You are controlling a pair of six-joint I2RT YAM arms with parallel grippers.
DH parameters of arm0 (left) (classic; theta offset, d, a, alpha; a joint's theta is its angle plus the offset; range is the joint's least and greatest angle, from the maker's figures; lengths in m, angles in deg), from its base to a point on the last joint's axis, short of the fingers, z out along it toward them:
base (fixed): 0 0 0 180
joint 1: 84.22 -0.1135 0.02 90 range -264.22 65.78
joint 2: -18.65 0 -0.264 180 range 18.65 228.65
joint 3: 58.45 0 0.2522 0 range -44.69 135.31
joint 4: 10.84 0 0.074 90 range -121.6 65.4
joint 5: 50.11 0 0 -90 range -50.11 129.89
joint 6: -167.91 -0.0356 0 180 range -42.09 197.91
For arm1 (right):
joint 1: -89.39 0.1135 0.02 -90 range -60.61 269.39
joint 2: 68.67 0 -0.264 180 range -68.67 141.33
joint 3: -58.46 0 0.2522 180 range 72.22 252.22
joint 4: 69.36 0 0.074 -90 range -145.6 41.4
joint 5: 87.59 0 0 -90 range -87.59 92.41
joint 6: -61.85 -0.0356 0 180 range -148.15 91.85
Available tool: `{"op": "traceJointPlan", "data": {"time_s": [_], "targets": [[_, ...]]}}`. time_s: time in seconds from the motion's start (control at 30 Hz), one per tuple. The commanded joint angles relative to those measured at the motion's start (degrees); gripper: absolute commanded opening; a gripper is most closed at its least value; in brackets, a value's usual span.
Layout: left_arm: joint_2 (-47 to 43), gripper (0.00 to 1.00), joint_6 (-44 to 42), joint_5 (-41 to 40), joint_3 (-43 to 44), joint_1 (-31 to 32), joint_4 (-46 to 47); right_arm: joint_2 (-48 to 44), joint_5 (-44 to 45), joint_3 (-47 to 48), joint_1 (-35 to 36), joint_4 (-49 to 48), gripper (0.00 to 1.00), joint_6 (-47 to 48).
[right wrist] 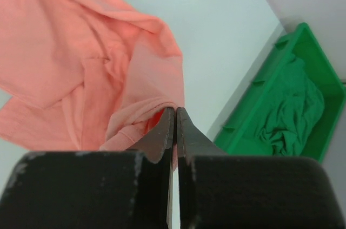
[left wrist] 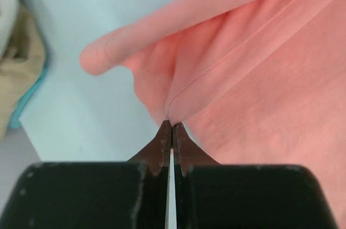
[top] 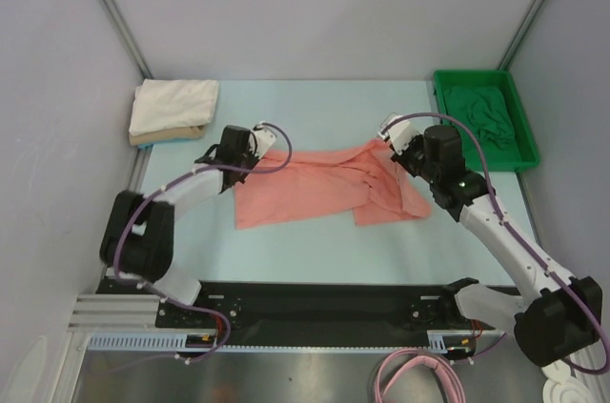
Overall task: Fold and stack the t-shirts
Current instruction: Flatten the tshirt out
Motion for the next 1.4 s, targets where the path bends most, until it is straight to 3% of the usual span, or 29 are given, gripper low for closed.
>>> {"op": "traceJointPlan", "data": {"time_s": [0.0, 0.17, 0.3, 0.37, 0.47, 0.57, 0.67, 0.73, 0.77, 0.87, 0.97, 1.07, 1.1, 1.2, 1.37], "targets": [[-15.04, 0.0, -1.01, -0.75, -4.56, -0.57, -0.39, -6.2, -0.82, 0.46, -2.09, -2.77, 0.0, -2.09], [-39.26, 0.0, -1.8, 0.39, -10.9, -0.66, -4.86, -16.75, -7.84, -1.21, -3.41, 2.14, 0.0, -2.44], [-50.72, 0.0, -4.08, -1.18, -10.9, -0.57, -7.33, -19.32, -9.18, 1.51, -3.41, 6.45, 0.0, -3.33], [-51.72, 0.0, -5.31, -2.41, -10.11, -0.57, -6.12, -18.01, -7.26, 1.34, -3.41, 4.89, 0.0, -2.8], [-46.55, 0.01, -6.9, -4.7, -8.53, -0.66, -4.01, -12.32, -5.4, 0.11, -4.63, -1.61, 0.0, -0.87], [-37.51, 0.01, -6.03, -5.23, -7.83, -1.1, 0.74, -5.54, -10.39, 1.86, -10.78, -7.15, 0.0, -1.83], [-26.0, 0.0, -4.71, -7.59, -5.29, -1.19, 6.43, 7.11, -12.69, 5.54, -17.55, -12.69, 0.0, -4.64], [-21.33, 0.01, -3.31, -9.35, -2.13, -1.19, 8.21, 17.75, -11.21, 13.87, -20.1, -9.74, 0.0, -5.26], [-18.18, 0.0, -1.21, -9.8, -0.98, -1.27, 8.92, 20.73, -11.2, 18.52, -21.24, -4.93, 0.14, -5.35], [-18.49, 0.0, 2.23, -6.82, -1.76, -1.28, 8.22, 15.08, -19.5, 15.69, -23.36, -3.56, 0.47, -3.61], [-20.08, 0.0, 3.91, -0.5, -6.59, -1.19, 9.54, 2.07, -22.35, 1.99, -22.58, -7.86, 0.67, 3.31], [-19.38, 0.0, 4.0, 2.23, -9.14, -1.19, 11.39, -2.69, -26.99, -1.74, -21.87, 3.61, 0.65, 11.41], [-18.42, 0.0, 3.73, 2.59, -9.32, -1.19, 11.56, -2.62, -27.89, -1.74, -21.87, 11.82, 0.64, 15.7], [-17.1, 0.0, 4.17, 3.38, -9.06, -1.19, 11.65, -1.39, -30.0, -1.91, -22.74, 22.41, 0.59, 20.99], [-17.35, 0.0, 4.61, 4.7, -8.71, -1.19, 11.3, -1.12, -28.96, -6.21, -24.15, 23.07, 0.56, 22.86]]}}
